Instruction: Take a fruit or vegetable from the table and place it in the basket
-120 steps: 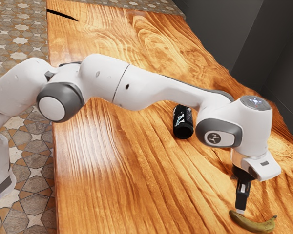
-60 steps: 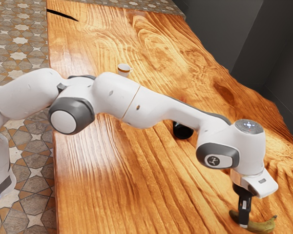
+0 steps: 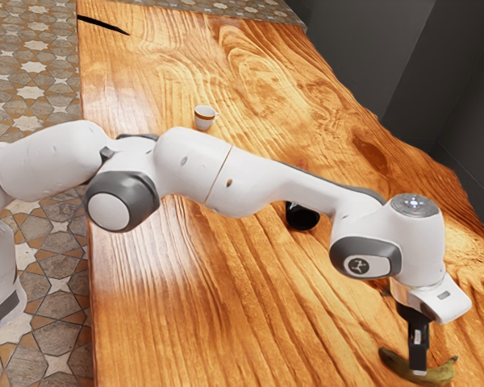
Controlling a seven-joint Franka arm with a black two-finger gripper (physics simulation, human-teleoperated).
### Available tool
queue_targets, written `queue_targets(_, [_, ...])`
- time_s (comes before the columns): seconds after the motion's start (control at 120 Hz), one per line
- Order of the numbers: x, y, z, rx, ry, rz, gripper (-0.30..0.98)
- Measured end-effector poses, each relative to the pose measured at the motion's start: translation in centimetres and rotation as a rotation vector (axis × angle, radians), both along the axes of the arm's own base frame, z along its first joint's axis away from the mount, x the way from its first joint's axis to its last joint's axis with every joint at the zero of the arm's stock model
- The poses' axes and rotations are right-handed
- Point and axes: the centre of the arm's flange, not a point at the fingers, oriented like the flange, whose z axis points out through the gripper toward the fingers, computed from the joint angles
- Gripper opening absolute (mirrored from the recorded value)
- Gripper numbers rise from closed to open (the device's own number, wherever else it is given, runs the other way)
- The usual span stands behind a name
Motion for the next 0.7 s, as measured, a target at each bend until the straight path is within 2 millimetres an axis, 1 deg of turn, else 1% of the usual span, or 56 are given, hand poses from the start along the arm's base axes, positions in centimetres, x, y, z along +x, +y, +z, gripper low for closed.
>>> queue_targets(0.142, [0.5,-0.1,-2.3,-0.009,-0.001,0.005,0.62])
queue_targets(0.275, [0.6,-0.4,-3.2,-0.021,-0.008,0.006,0.61])
queue_targets(0.342, [0.7,-0.4,-3.5,-0.024,-0.010,0.008,0.54])
queue_targets(0.458, [0.9,-0.2,-3.5,-0.030,-0.013,0.016,0.36])
queue_targets(0.517, [1.0,0.0,-3.5,-0.033,-0.014,0.022,0.30])
queue_targets(0.608, [1.1,0.2,-3.5,-0.034,-0.013,0.028,0.22])
queue_targets(0.625, [1.1,0.2,-3.5,-0.033,-0.013,0.029,0.23])
queue_targets(0.7, [1.1,0.3,-3.3,-0.028,-0.011,0.033,0.19])
